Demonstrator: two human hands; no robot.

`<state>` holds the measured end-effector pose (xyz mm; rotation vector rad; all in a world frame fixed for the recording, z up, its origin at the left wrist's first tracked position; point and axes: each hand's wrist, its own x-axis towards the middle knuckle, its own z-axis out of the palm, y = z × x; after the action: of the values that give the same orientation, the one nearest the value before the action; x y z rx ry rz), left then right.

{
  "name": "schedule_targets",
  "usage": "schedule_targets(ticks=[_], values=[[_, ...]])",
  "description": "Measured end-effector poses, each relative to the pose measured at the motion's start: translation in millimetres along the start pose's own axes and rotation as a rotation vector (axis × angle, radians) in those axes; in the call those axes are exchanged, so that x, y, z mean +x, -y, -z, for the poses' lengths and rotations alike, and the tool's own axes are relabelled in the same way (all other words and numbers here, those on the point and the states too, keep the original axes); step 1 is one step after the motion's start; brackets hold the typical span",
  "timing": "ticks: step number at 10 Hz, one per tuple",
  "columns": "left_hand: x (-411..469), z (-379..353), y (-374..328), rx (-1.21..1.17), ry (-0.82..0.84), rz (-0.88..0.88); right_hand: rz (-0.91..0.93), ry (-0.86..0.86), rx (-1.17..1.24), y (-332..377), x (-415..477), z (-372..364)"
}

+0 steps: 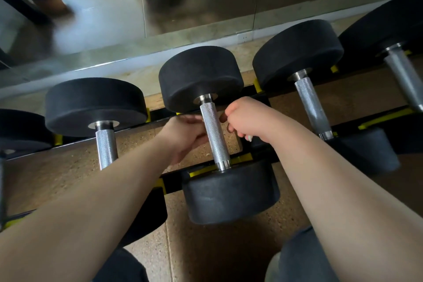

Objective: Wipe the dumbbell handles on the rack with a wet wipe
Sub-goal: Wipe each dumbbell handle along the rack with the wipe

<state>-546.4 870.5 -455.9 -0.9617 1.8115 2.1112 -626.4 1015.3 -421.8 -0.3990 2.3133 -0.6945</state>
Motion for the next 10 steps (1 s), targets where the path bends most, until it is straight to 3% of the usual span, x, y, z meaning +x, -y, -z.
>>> schedule_targets(ticks=[1,2,3,5,6,7,8,10], values=[[8.4,5.4,-0.2,-0.050,0.124,-0.023,0.003,-0.038,0.044,-5.0,3.9,5.6],[0.3,14.9,8.6,0.356,0.376,0.113,-0.007,-0.031,0.045,-10.0,2.7,8.2],[-2.8,16.6,14.3,0.361,0.457,0.207,-0.025,-0.010,0.034,-8.8,8.4,7.1],[14.6,9.4,0.0,-0.178,0.186,-0.085,-0.136,0.053,-0.005,0.3,15.1,7.2],[8.8,14.8,0.5,-0.110,0.325,-0.024,-0.143,0.018,0.084,-0.1,12.3,6.4],[0.3,15.5,5.6,0.042,0.528,0.192,-0.159,0.031,0.102,-0.3,10.4,5.9],[-2.4,9.5,3.0,0.099,0.544,0.223,-0.171,0.039,0.080,-2.1,10.5,7.1],[4.9,4.5,-1.1,-0.239,0.312,0.041,-0.154,0.016,0.064,-6.1,8.2,10.8]])
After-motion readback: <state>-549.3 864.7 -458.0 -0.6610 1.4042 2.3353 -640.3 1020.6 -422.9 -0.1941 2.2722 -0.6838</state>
